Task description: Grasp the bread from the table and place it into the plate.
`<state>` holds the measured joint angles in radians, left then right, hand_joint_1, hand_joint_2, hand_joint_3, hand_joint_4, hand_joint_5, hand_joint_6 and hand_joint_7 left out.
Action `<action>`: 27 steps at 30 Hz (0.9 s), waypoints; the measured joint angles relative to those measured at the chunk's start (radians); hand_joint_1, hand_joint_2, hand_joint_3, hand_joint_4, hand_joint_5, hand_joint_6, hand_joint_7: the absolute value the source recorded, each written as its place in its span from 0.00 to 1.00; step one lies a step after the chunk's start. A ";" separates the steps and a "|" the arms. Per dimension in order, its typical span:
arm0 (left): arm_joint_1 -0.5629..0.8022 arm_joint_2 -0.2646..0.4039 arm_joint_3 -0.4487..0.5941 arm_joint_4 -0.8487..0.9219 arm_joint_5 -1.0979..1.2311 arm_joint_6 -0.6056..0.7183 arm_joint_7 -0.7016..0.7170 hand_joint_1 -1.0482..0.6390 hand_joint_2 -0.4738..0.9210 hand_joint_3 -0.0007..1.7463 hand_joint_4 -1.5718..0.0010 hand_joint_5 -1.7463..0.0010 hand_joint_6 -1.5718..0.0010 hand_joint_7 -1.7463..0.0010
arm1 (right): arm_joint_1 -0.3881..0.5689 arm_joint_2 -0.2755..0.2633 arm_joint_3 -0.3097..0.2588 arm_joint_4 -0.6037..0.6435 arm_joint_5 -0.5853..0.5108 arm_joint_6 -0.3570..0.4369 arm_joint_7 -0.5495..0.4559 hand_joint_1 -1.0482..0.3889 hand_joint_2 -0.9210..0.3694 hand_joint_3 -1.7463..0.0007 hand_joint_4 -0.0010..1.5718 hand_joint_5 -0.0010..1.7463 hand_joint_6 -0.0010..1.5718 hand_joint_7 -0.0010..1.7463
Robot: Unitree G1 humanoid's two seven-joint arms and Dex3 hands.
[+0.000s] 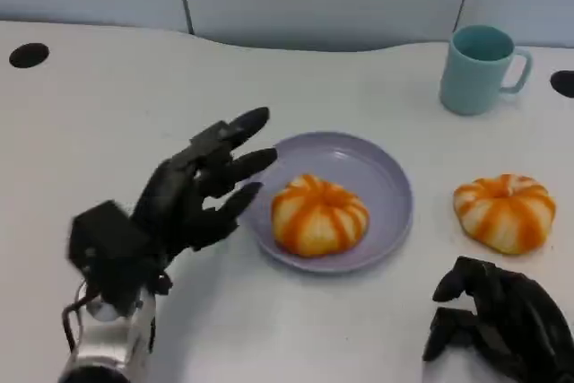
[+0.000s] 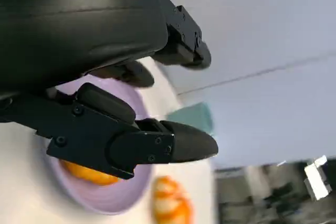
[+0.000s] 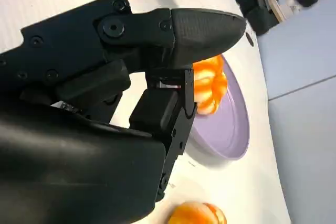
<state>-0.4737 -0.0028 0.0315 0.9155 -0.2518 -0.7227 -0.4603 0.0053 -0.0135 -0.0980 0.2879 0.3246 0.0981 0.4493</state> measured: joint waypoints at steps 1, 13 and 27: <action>0.017 -0.005 0.011 -0.023 -0.019 0.022 -0.014 0.25 1.00 0.21 0.58 0.70 0.61 0.92 | 0.000 0.000 0.000 -0.002 0.000 0.004 -0.001 0.43 0.00 0.76 0.78 0.61 0.71 0.59; 0.348 -0.086 0.124 -0.534 -0.294 0.576 0.027 0.40 1.00 0.17 0.55 0.30 0.50 0.71 | -0.004 -0.001 0.003 0.003 -0.003 0.002 0.003 0.43 0.00 0.75 0.79 0.61 0.72 0.59; 0.449 -0.101 0.164 -0.654 -0.267 0.748 0.172 0.40 0.99 0.20 0.61 0.10 0.64 0.29 | 0.001 0.000 0.002 0.006 -0.006 -0.010 0.002 0.44 0.00 0.75 0.81 0.60 0.74 0.56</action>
<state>-0.0246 -0.1039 0.1953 0.2610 -0.5190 0.0254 -0.2880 0.0062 -0.0139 -0.0960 0.2936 0.3188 0.0878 0.4518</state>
